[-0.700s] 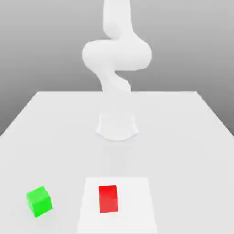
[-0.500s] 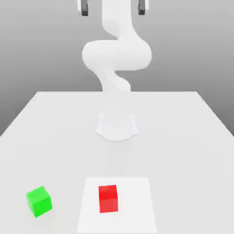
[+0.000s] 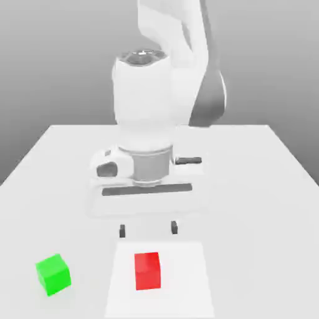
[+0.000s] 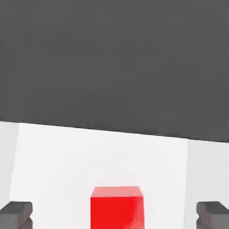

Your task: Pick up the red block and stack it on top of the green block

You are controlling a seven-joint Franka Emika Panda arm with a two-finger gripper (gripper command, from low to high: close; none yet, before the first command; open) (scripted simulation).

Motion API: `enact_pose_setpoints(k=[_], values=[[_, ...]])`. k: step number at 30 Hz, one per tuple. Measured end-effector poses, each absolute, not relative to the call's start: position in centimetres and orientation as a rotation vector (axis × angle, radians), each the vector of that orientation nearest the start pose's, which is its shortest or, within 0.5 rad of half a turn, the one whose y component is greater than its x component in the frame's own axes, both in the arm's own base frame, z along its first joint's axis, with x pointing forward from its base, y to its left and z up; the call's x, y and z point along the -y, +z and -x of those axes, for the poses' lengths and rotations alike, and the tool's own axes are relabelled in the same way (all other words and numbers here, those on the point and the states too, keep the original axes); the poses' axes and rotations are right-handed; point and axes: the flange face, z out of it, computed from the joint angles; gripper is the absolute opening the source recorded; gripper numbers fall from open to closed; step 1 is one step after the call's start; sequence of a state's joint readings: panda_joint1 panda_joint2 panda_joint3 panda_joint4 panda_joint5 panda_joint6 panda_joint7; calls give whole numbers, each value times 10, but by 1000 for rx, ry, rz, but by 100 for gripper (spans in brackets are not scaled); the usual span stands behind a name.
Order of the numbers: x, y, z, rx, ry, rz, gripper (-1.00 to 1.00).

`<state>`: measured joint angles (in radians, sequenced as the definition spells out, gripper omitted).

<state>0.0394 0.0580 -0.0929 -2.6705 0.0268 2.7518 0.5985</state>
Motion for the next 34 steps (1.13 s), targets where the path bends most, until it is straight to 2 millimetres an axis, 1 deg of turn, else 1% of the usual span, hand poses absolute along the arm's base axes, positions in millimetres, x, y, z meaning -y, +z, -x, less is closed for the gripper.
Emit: enact_pose_setpoints(k=[5, 6, 11, 12, 13, 15, 18, 19, 20, 23, 25, 26, 27, 30, 31, 34], values=[[25, 161, -415, -1034, -2, 2967, 0], [25, 151, -414, -1034, -1, 2967, -100], [25, 151, -414, -1035, 0, 2967, -100], [25, 145, -414, -1036, 0, 2967, -100], [25, 148, -414, -1035, 0, 2967, -100], [25, 164, -415, -1034, -1, 2967, -100], [24, 195, -415, -1034, 0, 2967, -100], [31, 204, -415, -1061, 0, 2957, -100], [51, 210, -418, -1140, 0, 2928, -100], [135, 228, -419, -1445, 1, 2790, -100], [192, 239, -411, -1639, 0, 2679, -100], [208, 239, -409, -1689, 0, 2648, -100], [213, 233, -410, -1705, 0, 2637, -100], [217, 200, -410, -1718, 0, 2628, -100], [217, 188, -410, -1720, 0, 2628, 100], [217, 188, -410, -1720, 0, 2628, 100]])
